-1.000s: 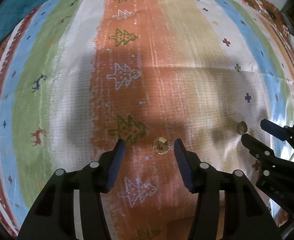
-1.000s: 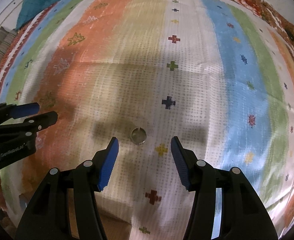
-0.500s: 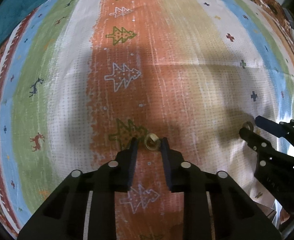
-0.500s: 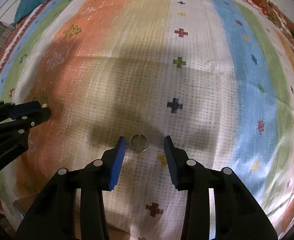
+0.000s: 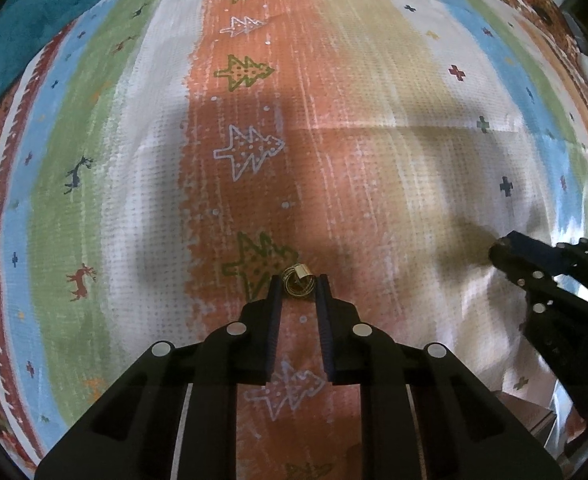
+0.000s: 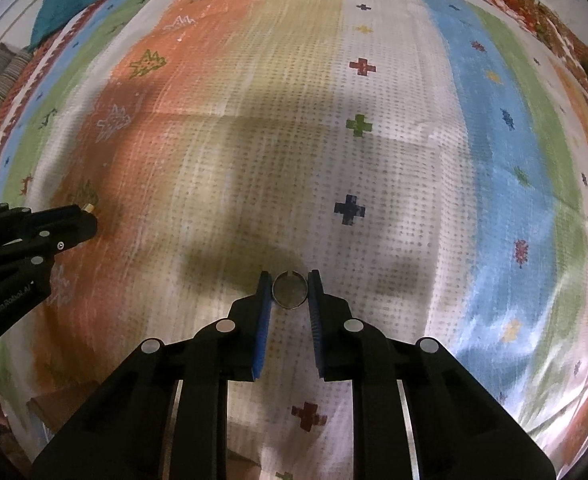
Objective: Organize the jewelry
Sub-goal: 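Grasp the gold ring with left gripper while right gripper grasps the silver ring, then lift both held rings and carry them over the silver tin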
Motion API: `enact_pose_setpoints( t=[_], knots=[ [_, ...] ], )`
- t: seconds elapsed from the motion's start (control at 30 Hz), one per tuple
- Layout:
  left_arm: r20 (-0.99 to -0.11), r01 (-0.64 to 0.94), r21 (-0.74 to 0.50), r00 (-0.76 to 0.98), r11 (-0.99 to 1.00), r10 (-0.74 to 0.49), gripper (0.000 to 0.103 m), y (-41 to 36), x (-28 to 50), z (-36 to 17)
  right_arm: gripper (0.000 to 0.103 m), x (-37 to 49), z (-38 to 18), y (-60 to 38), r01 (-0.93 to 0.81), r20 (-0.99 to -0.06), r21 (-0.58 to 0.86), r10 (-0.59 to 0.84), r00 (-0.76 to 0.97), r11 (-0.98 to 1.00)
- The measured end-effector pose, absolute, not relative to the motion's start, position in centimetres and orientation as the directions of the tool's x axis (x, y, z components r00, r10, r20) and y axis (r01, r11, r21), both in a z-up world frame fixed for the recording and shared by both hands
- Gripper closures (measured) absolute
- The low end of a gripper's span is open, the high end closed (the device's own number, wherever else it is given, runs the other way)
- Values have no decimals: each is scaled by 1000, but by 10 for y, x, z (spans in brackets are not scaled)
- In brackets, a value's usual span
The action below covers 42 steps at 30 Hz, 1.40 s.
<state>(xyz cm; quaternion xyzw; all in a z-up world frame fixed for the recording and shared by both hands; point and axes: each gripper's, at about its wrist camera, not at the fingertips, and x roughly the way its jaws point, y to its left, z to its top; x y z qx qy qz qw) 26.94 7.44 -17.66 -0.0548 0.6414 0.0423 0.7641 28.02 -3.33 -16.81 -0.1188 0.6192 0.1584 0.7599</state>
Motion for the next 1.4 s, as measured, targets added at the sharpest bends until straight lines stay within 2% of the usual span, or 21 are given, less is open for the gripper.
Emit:
enact_pose_setpoints(
  t=[0.7, 1.4],
  knots=[
    [-943, -88, -72, 330, 993, -40, 87, 50, 231, -101, 84, 249, -126, -40, -374, -957, 23, 129, 260, 927],
    [-913, -55, -101, 402, 993, -71, 87, 36, 194, -73, 84, 210, -95, -44, -406, -936, 33, 171, 308, 913]
  ],
)
